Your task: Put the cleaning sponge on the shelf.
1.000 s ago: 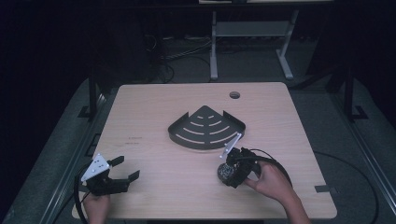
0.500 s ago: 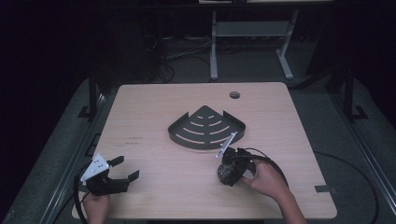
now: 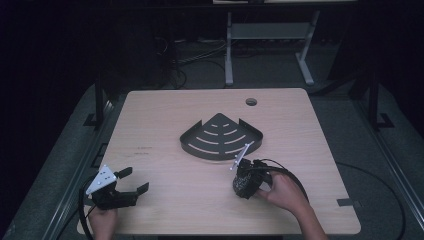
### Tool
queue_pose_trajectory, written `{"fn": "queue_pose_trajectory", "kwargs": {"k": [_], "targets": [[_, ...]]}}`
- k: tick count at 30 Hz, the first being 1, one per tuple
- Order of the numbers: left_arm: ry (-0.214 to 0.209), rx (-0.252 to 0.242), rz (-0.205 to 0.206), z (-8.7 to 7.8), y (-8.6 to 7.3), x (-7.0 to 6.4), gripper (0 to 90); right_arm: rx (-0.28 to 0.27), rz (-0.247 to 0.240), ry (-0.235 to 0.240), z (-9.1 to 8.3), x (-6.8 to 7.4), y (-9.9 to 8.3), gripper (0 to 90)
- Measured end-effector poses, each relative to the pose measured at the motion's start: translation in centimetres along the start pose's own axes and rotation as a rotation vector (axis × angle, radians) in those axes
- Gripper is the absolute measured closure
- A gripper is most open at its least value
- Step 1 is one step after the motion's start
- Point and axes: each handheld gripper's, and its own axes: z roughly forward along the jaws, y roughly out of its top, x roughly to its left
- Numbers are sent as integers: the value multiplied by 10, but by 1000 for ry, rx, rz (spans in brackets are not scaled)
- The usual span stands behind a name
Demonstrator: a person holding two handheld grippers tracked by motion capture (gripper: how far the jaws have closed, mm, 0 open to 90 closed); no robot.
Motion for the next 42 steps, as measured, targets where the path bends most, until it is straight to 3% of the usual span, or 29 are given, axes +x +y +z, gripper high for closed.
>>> {"fn": "queue_pose_trajectory", "kwargs": {"k": [3, 20, 31, 42], "targets": [[1, -1, 1, 0, 0, 0, 137, 0, -3, 1, 0, 0, 1, 303], [2, -1, 0, 0, 0, 0, 137, -17, -6, -5, -13, -3, 6, 320], [2, -2, -7, 0, 0, 0, 137, -32, -14, -9, -31, -14, 18, 320], [2, -2, -2, 0, 0, 0, 137, -41, -6, -4, -38, -24, 22, 320]]}}
